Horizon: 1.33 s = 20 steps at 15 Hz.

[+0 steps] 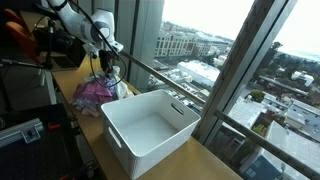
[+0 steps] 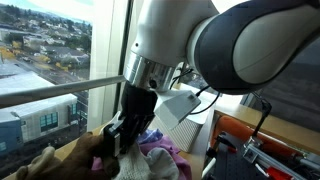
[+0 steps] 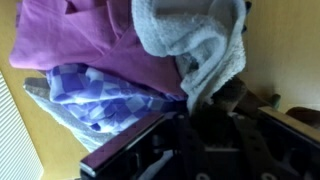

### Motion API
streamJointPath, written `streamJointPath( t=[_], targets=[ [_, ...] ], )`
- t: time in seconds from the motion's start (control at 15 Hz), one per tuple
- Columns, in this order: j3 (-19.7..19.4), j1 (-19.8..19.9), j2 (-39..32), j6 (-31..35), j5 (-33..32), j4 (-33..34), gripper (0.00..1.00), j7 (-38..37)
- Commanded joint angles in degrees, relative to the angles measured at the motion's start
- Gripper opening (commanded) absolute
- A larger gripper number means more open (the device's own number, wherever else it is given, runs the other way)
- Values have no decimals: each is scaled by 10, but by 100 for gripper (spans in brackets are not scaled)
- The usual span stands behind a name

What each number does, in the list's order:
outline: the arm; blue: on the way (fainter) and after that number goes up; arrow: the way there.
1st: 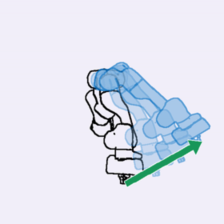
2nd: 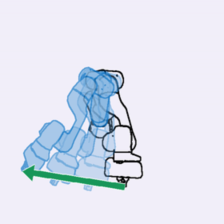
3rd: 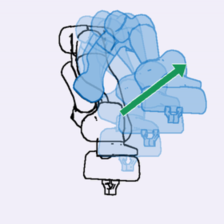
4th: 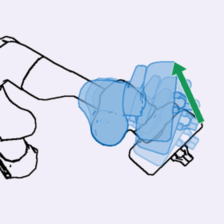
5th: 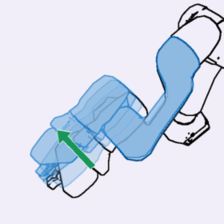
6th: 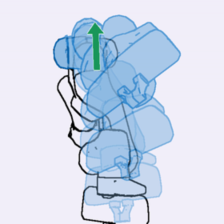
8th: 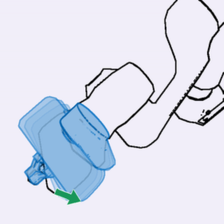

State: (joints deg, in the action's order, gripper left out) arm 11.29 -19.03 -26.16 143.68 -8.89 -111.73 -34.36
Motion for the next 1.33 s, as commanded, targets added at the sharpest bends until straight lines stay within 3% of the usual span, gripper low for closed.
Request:
streamJointPath(
  t=[0.0,0.47,0.8,1.27],
  targets=[
    [-2,-3,11,-15,28,16,48,75],
    [34,-31,109,-117,62,40,98,132],
    [33,-22,171,-165,44,27,100,147],
    [7,25,155,-120,39,-29,100,164]
  ],
)
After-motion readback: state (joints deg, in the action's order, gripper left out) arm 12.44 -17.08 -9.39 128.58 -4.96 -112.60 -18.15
